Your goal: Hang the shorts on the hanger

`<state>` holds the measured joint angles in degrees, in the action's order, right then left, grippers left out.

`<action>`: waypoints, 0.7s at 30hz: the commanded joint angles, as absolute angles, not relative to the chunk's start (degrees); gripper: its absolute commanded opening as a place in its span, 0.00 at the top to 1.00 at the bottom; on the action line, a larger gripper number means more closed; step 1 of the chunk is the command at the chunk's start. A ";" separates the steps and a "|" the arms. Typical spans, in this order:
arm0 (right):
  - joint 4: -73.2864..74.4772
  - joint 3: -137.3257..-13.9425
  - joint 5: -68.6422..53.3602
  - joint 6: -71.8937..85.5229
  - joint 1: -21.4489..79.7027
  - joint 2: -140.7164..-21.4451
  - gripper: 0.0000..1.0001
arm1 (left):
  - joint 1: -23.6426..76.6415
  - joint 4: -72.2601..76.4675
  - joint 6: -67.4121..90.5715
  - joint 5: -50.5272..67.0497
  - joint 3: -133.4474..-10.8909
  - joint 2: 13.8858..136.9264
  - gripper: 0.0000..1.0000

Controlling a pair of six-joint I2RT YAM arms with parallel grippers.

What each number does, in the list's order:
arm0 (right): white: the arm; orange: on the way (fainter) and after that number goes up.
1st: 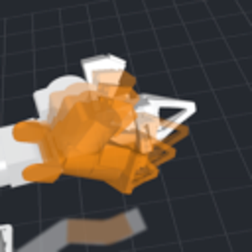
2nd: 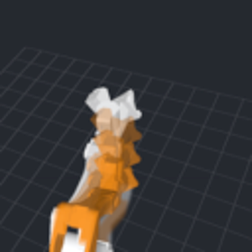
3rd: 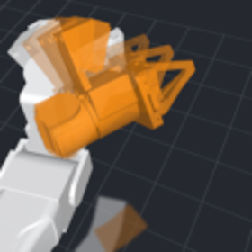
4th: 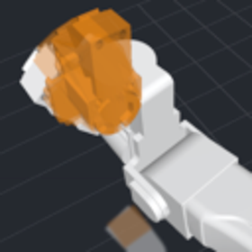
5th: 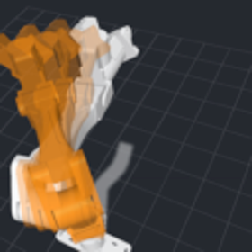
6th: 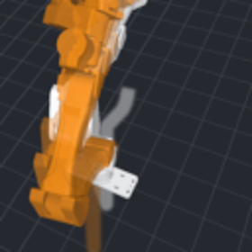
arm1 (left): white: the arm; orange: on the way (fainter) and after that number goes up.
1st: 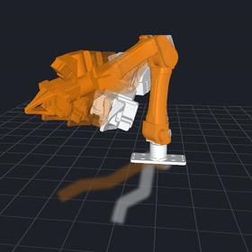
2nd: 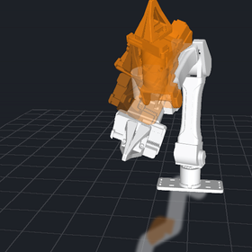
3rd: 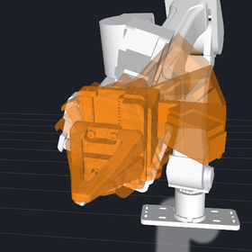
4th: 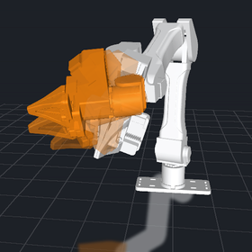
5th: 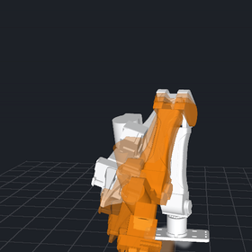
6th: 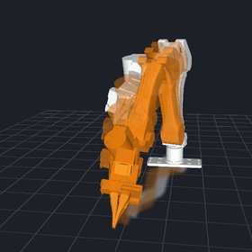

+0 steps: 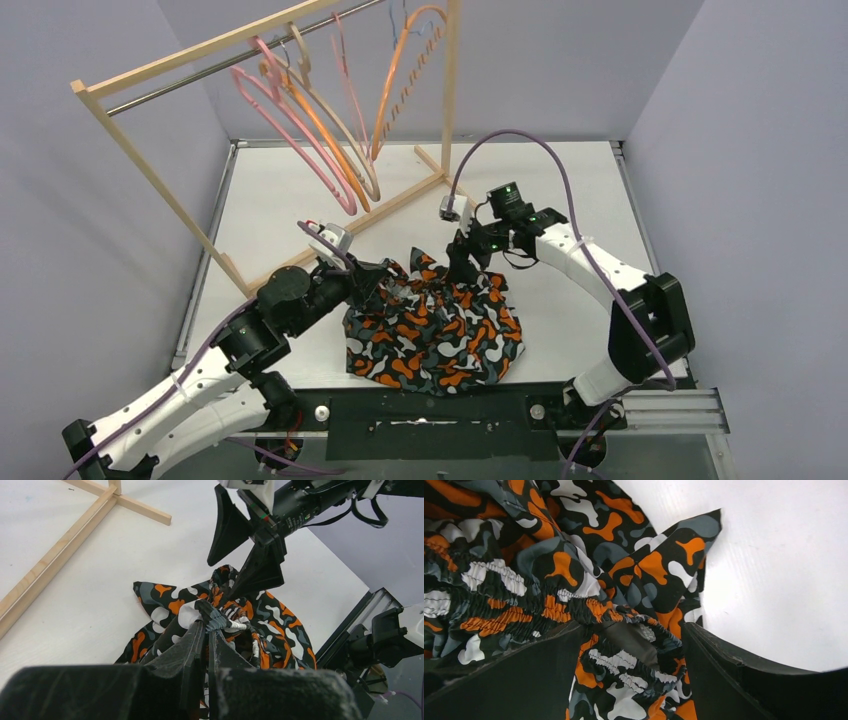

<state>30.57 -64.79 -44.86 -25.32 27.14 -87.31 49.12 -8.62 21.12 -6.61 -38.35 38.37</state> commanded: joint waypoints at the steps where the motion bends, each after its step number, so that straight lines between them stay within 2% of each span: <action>1: 28.87 -67.10 -49.27 -26.82 27.34 -90.48 0.27 | 48.98 -7.06 19.78 -5.07 -42.03 38.58 1.00; 5: 30.19 -68.57 -47.60 -25.93 27.38 -93.74 0.28 | 49.03 -7.57 19.31 -6.04 -41.98 38.09 1.00; 9: 34.02 -70.36 -38.43 -20.02 26.92 -94.92 0.31 | 49.02 -8.99 18.95 -7.98 -42.43 37.35 1.00; 15: 36.43 -67.75 -21.04 -4.13 26.34 -89.80 0.40 | 48.98 -11.90 17.92 -10.95 -43.54 36.29 1.00; 21: 37.11 -64.52 -14.79 7.26 26.49 -85.30 0.44 | 49.04 -12.78 17.02 -12.77 -44.11 36.27 1.00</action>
<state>37.08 -66.30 -22.59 -2.87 26.70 -89.60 49.15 -13.47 18.57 -11.18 -40.66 37.10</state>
